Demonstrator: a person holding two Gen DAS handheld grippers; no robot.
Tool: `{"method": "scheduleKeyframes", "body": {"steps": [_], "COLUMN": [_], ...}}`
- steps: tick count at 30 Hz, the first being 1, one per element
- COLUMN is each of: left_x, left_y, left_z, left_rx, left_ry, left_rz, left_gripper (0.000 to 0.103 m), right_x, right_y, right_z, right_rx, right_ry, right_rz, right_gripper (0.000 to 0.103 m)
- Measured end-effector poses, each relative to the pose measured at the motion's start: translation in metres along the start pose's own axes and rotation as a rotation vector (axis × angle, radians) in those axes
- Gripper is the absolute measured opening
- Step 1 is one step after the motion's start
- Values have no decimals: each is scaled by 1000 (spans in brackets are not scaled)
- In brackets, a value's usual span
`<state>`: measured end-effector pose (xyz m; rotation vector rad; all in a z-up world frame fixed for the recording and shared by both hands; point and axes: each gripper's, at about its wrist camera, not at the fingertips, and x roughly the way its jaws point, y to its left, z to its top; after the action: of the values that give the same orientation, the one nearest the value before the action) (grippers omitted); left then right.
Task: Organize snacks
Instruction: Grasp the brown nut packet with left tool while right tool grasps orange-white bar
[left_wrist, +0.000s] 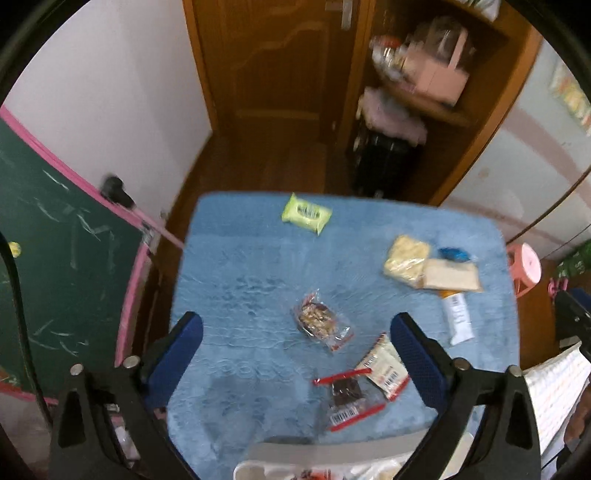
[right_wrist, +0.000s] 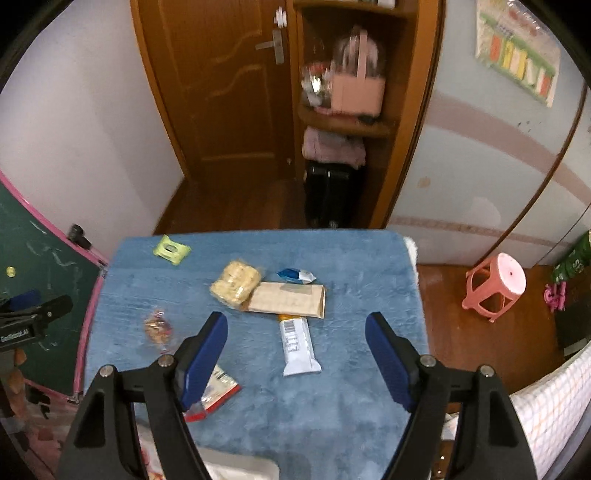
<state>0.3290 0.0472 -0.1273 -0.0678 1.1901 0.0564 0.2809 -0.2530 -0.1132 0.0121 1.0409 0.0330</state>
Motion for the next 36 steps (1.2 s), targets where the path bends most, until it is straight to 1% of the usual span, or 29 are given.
{"method": "scheduleKeyframes", "body": {"steps": [1,3,4,6,8,11,14,17,20,22,23,25,26,27,28,29,30,31,33,36], "left_x": [18,44,65,96,120,152,172,186,199,205,207,209,209,208,206,204,202,198,196,190], "left_y": [-1,-3,-5,-9,-12,-17,-20,-20,-18,-15,-13,-10,-9,-8,-6,-5,-5,-3,4,15], "left_z": [3,4,4,2,-2,-8,-13,-19,-24,-29,-30,-33,-35,-36,-35,-34,-35,-36,-39,-44], "left_rx": [-4,-2,-2,-4,-12,-25,-44,-64,-96,-125,-139,-159,-166,-169,-167,-160,-158,-156,-185,-220], "left_ry": [28,66,105,164,210,267,294,317,349,365,367,354,350,344,339,330,322,307,310,314], "left_rz": [5,0,4,-2,-8,-23,-32,-41,-53,-66,-71,-75,-74,-60,-49,-34,-23,-11,-40,-60], "left_gripper": [92,92,92,92,92,92,92,92,92,92,92,92,88,85,77,67,60,49,49,48], "right_x": [14,48,64,88,113,148,177,194,210,217,221,219,218,216,214,212,210,208,201,192], "right_y": [1,3,2,3,2,-1,-3,1,6,8,10,14,14,15,15,14,12,11,10,9], "right_z": [1,0,-2,-5,-9,-16,-24,-30,-36,-41,-44,-46,-46,-46,-46,-46,-47,-48,-53,-64], "right_rx": [-6,-13,-10,-7,-1,29,51,49,44,45,41,17,9,0,-3,-2,3,5,4,7], "right_ry": [17,70,100,142,179,248,306,335,365,383,399,381,379,376,376,377,385,389,393,406], "right_rz": [-7,-16,-4,5,-5,6,9,14,1,0,-1,-15,-20,-20,-16,-13,-1,4,7,26], "right_gripper": [78,78,78,78,78,78,78,78,78,73,68,65,60,51,46,43,41,41,40,39]}}
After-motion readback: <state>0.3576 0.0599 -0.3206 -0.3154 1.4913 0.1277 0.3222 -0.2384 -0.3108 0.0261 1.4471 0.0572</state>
